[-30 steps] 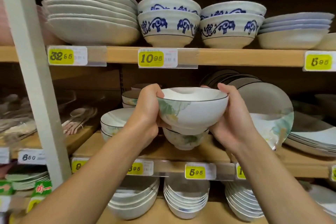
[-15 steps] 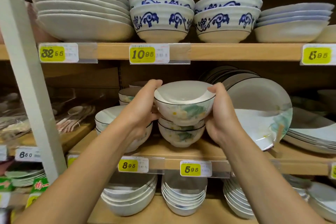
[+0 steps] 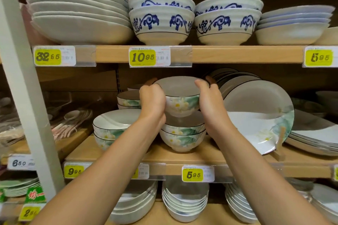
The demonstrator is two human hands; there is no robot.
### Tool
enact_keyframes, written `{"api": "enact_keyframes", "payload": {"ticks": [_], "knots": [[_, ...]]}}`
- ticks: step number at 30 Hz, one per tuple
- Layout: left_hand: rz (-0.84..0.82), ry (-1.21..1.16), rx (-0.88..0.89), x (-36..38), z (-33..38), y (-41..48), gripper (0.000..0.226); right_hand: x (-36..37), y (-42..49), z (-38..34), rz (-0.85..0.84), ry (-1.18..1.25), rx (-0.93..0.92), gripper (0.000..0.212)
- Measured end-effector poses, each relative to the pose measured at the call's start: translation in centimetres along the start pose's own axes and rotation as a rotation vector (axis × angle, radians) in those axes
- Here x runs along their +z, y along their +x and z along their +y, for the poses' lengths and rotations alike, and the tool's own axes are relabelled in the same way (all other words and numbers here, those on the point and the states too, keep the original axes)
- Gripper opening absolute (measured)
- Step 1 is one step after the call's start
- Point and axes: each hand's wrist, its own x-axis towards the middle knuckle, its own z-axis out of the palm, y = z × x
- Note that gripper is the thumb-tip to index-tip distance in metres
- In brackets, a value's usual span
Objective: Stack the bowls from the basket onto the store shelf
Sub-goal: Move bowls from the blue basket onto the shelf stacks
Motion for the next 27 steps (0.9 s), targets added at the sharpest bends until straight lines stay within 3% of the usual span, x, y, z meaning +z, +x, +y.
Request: {"api": "enact_keyframes", "payload": {"ticks": [2, 4, 20, 27], "knots": [[-0.004, 0.029, -0.001, 0.2, -0.6, 0.2, 0.031, 0.0, -0.1, 0.8, 0.045, -0.110, -0.119, 0.059], [-0.016, 0.049, -0.018, 0.1, -1.3, 0.3, 0.024, 0.1, -0.1, 1.7, 0.056, -0.164, -0.159, 0.057], [-0.078, 0.165, -0.090, -0.1, -3.8, 0.5, 0.013, 0.5, -0.3, 5.2, 0.107, -0.219, -0.129, 0.022], [-0.122, 0.333, 0.033, 0.3, -4.9, 0.5, 0.039, 0.4, -0.2, 5.6, 0.099, -0.257, -0.110, 0.009]]}}
